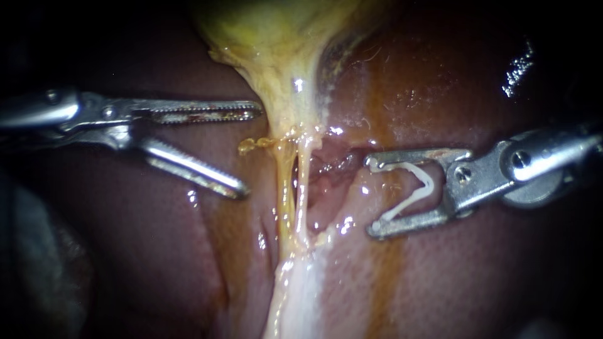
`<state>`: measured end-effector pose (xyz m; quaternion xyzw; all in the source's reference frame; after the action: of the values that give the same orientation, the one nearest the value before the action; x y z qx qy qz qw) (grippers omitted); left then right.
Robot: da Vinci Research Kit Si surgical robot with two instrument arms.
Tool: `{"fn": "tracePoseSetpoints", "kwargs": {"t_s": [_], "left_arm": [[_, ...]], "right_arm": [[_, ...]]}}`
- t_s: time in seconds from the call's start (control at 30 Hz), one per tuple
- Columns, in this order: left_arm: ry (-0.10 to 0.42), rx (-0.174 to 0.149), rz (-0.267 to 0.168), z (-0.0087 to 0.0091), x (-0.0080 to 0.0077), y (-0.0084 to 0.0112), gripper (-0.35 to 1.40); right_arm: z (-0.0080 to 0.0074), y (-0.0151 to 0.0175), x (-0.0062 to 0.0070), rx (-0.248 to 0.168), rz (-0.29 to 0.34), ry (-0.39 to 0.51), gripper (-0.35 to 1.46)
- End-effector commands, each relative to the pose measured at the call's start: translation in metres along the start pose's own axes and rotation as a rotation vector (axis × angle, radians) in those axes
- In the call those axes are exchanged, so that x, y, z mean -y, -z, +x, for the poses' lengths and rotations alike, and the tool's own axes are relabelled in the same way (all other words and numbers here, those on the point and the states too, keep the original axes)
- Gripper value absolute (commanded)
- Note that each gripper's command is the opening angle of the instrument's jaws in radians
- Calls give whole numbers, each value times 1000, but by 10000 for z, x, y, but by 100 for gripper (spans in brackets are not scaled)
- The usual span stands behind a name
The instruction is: Grabbing gallbladder
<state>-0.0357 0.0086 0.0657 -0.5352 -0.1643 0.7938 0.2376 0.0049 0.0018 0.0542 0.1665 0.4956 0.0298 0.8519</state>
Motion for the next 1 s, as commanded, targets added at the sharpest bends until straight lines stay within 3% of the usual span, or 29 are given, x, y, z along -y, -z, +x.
{"fn": "tracePoseSetpoints", "kwargs": {"t_s": [0.03, 0.23, 0.5, 0.63, 0.77, 0.9, 1.0], "left_arm": [[3, 1, 1, 0, 1, -1, 44], [15, 1, 2, 1, 3, -4, 21], [45, 1, 2, 1, 3, 1, -33], [58, 1, -1, 2, 3, 6, -35], [108, 4, -5, 8, 0, 15, -35], [174, 38, -13, 30, -5, 36, -35], [193, 37, -15, 51, -3, 53, -35]], "right_arm": [[0, 0, 0, 0, 0, 0, 50], [0, -1, 0, 0, 0, 0, 50], [0, -1, 0, 0, 0, 0, 50], [0, -1, 0, 0, 0, 0, 50], [0, -1, 0, 0, 0, 0, 50], [0, 0, 0, 0, 0, 0, 50], [0, 0, 0, 0, 0, 0, 50]]}}
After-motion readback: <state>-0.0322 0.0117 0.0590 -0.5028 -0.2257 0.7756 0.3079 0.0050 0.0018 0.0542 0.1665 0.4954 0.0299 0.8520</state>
